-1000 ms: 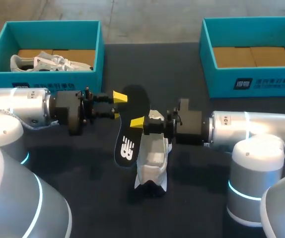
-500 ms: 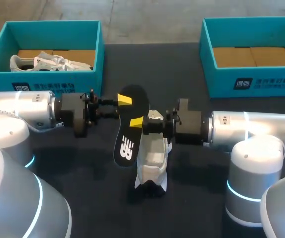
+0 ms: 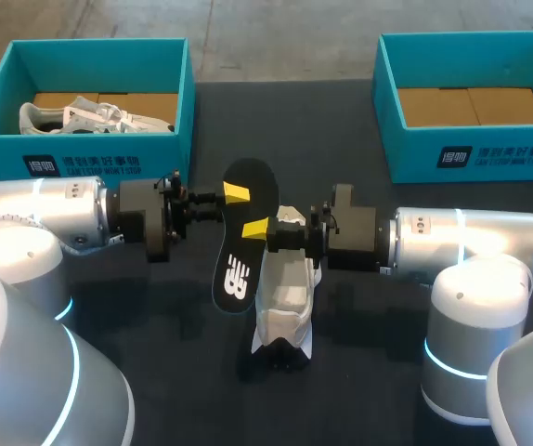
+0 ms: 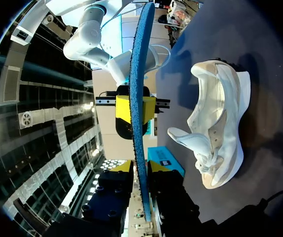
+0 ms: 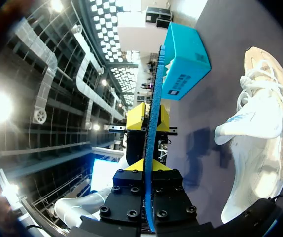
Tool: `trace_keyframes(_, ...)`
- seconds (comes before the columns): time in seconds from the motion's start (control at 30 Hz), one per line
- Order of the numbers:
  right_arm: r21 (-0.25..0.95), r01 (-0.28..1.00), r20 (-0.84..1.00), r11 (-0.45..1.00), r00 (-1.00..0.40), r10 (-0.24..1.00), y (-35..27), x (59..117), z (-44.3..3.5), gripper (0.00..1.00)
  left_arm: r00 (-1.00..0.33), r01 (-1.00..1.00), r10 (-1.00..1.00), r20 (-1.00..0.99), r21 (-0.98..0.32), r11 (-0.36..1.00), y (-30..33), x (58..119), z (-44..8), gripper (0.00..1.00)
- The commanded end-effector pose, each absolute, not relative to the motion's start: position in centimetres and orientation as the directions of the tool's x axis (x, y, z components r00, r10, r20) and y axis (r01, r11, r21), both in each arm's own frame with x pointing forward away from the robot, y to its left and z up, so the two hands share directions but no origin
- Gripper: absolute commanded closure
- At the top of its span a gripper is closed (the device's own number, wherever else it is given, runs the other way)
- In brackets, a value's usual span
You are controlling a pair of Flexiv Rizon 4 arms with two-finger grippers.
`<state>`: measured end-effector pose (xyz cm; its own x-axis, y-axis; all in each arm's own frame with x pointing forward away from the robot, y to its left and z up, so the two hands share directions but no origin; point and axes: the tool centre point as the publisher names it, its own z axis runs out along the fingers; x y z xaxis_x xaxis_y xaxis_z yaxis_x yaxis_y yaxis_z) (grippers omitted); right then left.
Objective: Take the shoe out of the shoebox, open the shoe tongue, remove and reinsert the insole, then place the shoe into the shoebox
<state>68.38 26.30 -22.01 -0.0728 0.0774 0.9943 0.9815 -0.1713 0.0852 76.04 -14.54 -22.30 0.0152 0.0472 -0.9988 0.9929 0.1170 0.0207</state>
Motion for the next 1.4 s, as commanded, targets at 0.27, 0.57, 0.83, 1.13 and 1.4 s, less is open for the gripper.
trace_keyframes(0.27,0.083,0.982,0.994,-0.172,-0.07,0.085,26.5,68.3,-21.8,1.0,0.021,0.991,0.049,-0.999,0.027,0.127,-15.3,76.5,-22.7,0.9)
trace_keyframes(0.57,0.083,0.982,0.994,-0.172,-0.07,0.085,26.5,68.3,-21.8,1.0,0.034,0.988,0.065,-0.997,0.044,0.146,-15.7,76.6,-23.2,1.0)
trace_keyframes(0.83,0.083,0.982,0.994,-0.172,-0.07,0.085,26.5,68.3,-21.8,1.0,0.036,0.989,0.066,-0.997,0.045,0.144,-15.7,76.7,-23.2,1.0)
trace_keyframes(1.13,0.046,0.985,0.996,-0.168,-0.032,0.084,26.0,68.2,-21.9,0.0,0.02,0.992,0.071,-0.997,0.029,0.122,-15.3,76.3,-22.7,1.0)
trace_keyframes(1.4,0.0,0.982,0.992,-0.19,0.023,0.12,23.6,67.9,-21.7,0.0,-0.008,0.996,0.095,-0.995,0.0,0.085,-14.2,75.7,-22.2,1.0)
